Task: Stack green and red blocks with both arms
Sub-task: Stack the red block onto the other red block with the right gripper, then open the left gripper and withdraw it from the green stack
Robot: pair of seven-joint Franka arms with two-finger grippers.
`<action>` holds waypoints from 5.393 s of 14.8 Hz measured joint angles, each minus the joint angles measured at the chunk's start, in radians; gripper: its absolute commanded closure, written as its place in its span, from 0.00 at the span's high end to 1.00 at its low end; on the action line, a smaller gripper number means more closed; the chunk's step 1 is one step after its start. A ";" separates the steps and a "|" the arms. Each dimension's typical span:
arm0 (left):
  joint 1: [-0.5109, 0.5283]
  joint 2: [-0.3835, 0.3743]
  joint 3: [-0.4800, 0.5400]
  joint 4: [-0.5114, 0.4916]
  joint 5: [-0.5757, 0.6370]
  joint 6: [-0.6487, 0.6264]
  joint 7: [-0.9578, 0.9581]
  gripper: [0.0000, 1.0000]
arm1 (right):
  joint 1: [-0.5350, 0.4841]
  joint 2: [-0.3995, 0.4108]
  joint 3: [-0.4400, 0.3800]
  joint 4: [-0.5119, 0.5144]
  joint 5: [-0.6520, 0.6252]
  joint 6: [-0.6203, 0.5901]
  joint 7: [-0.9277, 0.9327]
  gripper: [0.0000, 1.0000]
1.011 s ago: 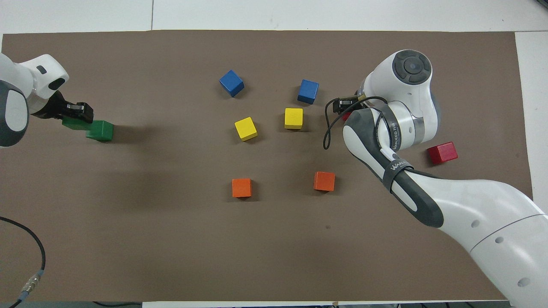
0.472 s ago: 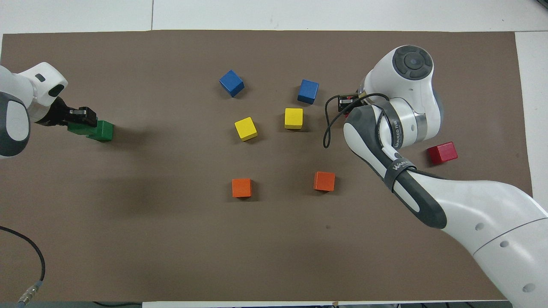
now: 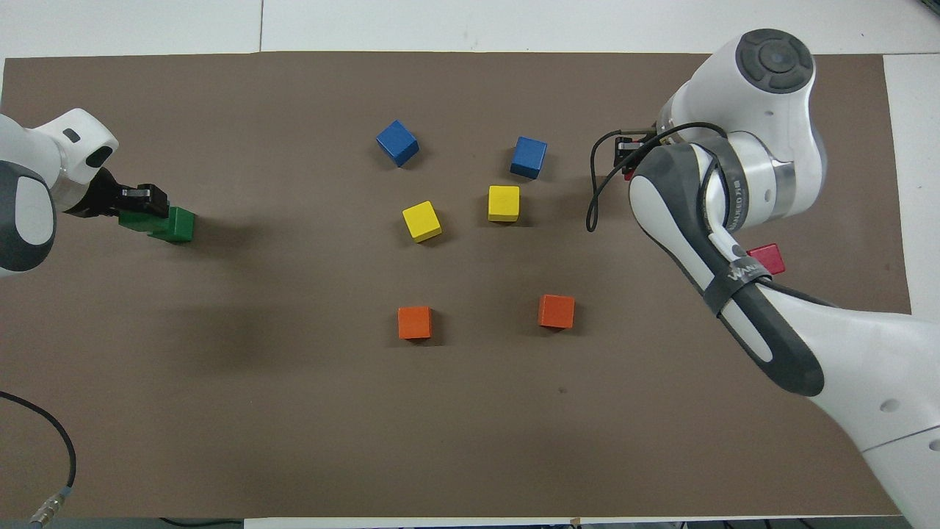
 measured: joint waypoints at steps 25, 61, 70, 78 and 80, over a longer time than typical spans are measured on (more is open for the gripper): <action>-0.003 0.001 -0.002 -0.031 0.000 0.039 0.011 0.00 | -0.248 -0.381 0.000 -0.694 -0.001 0.297 -0.491 0.00; 0.000 -0.109 0.001 0.011 0.000 -0.157 0.023 1.00 | -0.281 -0.395 0.006 -0.753 -0.001 0.364 -0.524 0.00; 0.000 -0.359 0.003 0.018 0.001 -0.473 0.023 1.00 | -0.281 -0.395 0.006 -0.753 -0.001 0.364 -0.524 0.00; -0.043 -0.381 0.043 0.015 0.001 -0.497 0.024 1.00 | -0.281 -0.395 0.006 -0.753 -0.001 0.365 -0.524 0.38; -0.058 -0.377 0.044 0.015 0.002 -0.465 0.024 1.00 | -0.281 -0.395 0.006 -0.753 -0.001 0.365 -0.524 0.47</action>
